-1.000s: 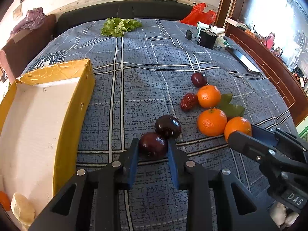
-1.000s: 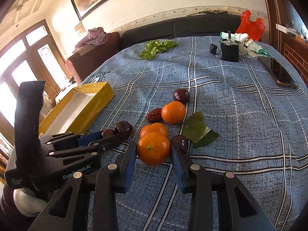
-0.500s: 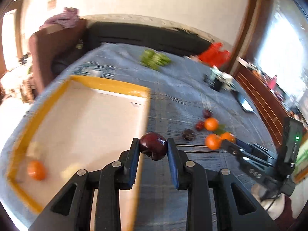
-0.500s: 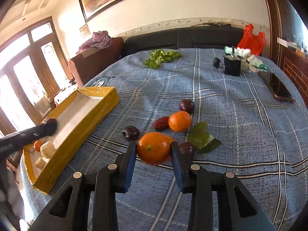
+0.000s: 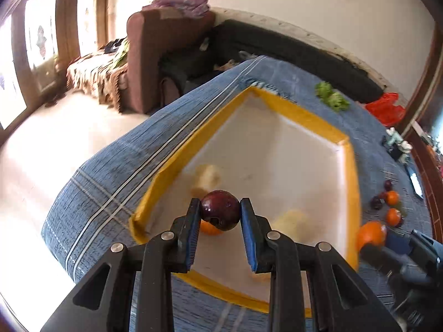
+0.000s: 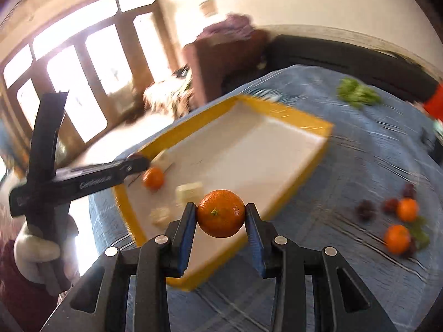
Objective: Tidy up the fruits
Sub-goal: 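Carry the plum and orange into the yellow tray and open both tools, then grasp another orange with the right tool while the left grasps another dark plum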
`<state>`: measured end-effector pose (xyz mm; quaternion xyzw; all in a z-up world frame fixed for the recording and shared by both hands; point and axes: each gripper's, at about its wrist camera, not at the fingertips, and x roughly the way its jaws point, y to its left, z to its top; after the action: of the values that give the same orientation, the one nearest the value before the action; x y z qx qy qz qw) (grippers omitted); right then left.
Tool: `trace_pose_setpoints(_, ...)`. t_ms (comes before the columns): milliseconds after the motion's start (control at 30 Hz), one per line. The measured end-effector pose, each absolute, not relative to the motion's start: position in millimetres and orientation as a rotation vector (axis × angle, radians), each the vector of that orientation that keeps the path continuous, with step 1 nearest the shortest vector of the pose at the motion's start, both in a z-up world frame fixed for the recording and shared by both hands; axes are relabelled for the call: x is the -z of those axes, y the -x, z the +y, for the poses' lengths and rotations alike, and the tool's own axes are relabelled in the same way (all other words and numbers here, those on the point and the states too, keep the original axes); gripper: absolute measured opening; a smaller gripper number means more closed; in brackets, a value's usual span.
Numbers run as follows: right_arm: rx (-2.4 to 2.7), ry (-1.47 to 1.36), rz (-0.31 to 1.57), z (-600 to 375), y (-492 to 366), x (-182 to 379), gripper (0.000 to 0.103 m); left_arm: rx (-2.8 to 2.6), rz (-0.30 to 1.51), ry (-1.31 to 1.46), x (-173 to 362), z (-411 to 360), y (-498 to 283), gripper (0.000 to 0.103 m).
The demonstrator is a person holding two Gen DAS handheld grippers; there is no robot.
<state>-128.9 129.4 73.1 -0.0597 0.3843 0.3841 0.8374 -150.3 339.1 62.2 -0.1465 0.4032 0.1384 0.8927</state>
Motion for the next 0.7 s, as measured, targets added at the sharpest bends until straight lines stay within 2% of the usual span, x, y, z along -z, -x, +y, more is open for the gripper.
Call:
trace_pose_setpoints(233, -0.839, 0.234, 0.934, 187, 130, -38, 0.040, -0.296, 0.845, 0.335, -51, 354, 151, 0.030)
trace_pose_setpoints(267, -0.839, 0.248, 0.937, 190, 131, -35, 0.041, -0.297, 0.846, 0.341, -52, 355, 153, 0.033)
trace_pose_setpoints(333, -0.835, 0.265, 0.929, 194, 131, -34, 0.041, -0.304, 0.829, 0.349, -55, 356, 159, 0.054)
trace_pose_setpoints(367, -0.833, 0.269, 0.923, 193, 132, -34, 0.042, -0.314, 0.812, 0.353, -58, 356, 163, 0.057)
trace_pose_setpoints(500, -0.832, 0.251, 0.901, 189, 135, -41, 0.058, -0.310, 0.777, 0.369, -65, 356, 172, 0.060)
trace_pose_setpoints(700, -0.777, 0.144, 0.825, 146, 131, -68, 0.060, -0.297, 0.717, 0.441, -82, 359, 192, 0.065)
